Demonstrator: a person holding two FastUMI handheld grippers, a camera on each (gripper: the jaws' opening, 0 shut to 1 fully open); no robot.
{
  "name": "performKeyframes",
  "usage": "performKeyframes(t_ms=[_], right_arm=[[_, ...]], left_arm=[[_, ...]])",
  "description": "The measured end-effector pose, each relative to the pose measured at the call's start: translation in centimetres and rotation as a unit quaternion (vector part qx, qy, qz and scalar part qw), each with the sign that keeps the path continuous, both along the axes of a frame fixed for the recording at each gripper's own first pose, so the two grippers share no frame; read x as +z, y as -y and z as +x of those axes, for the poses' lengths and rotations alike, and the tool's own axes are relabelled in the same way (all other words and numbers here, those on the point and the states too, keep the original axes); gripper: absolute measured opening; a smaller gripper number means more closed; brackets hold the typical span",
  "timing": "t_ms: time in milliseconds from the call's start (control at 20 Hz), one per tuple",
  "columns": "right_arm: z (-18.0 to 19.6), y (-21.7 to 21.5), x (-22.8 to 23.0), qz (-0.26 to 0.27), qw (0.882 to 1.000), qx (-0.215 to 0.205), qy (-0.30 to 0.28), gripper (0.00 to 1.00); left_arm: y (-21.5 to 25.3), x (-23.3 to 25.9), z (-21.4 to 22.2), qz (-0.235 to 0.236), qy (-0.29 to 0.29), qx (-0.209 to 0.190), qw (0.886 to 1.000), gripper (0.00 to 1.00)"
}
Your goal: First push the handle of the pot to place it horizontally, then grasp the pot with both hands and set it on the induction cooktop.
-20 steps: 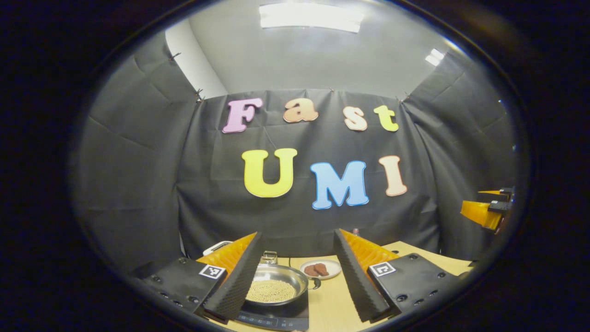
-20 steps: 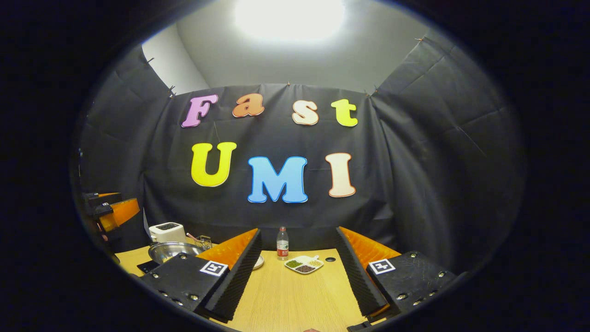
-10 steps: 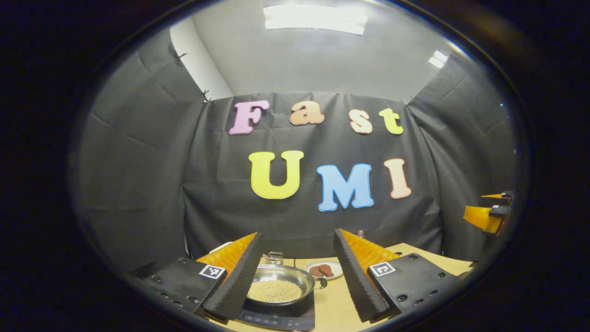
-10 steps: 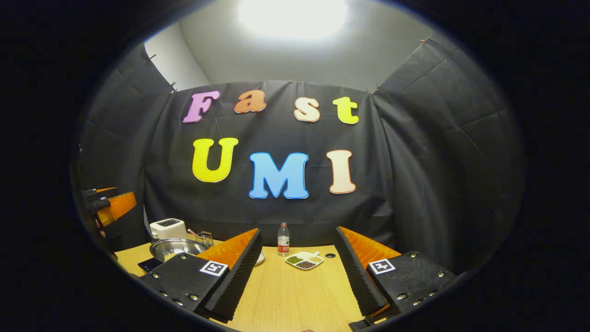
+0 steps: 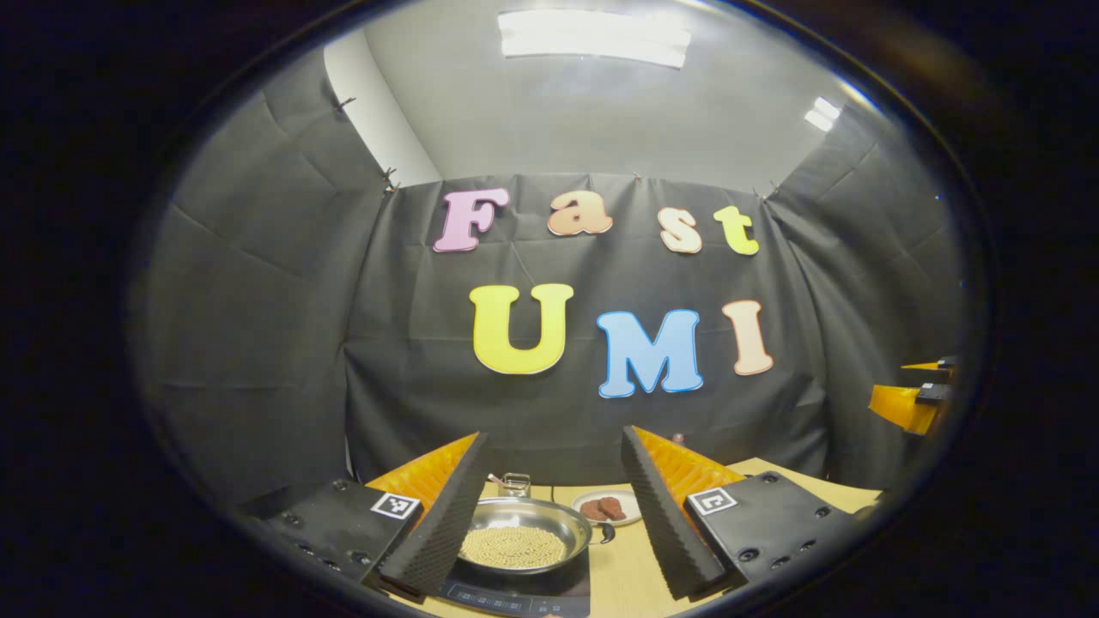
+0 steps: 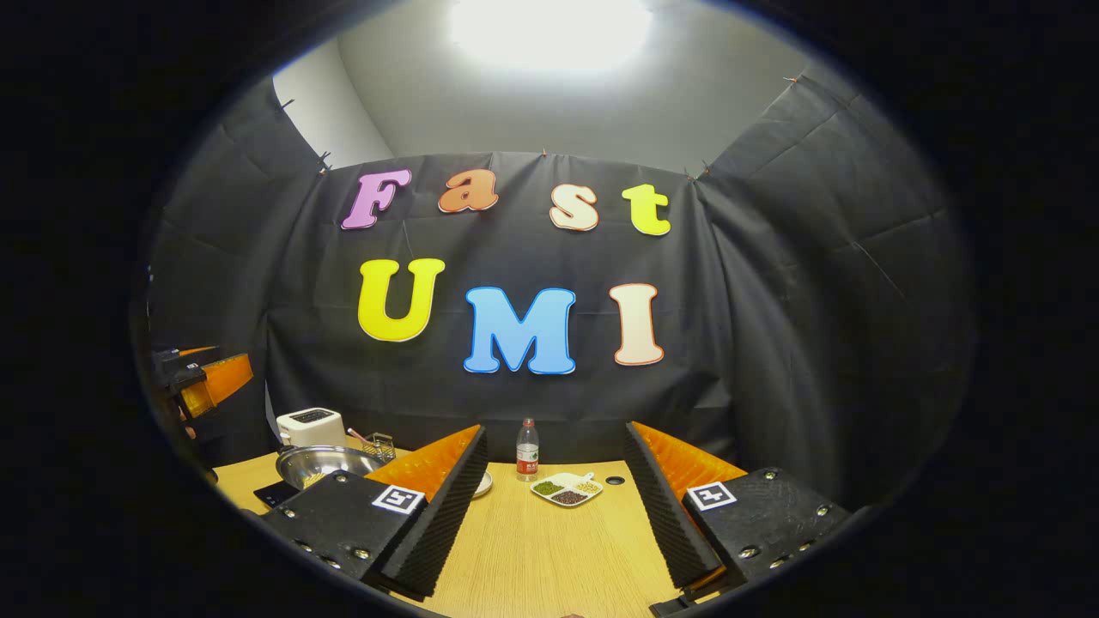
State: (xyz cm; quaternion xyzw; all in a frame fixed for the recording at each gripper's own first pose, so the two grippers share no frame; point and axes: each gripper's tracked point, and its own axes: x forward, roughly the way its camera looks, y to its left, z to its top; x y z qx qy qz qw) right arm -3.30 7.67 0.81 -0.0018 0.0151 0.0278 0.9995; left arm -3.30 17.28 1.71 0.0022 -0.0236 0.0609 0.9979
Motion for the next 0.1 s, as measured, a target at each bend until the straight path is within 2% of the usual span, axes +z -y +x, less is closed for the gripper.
performKeyframes(t_ms=[100], right_arm=[[0.18, -0.09, 0.05, 0.0, 1.0, 0.001, 0.001, 0.96]], left_arm=[[-0.12, -0.07, 0.13, 0.004, -0.001, 0.001, 1.0, 0.98]])
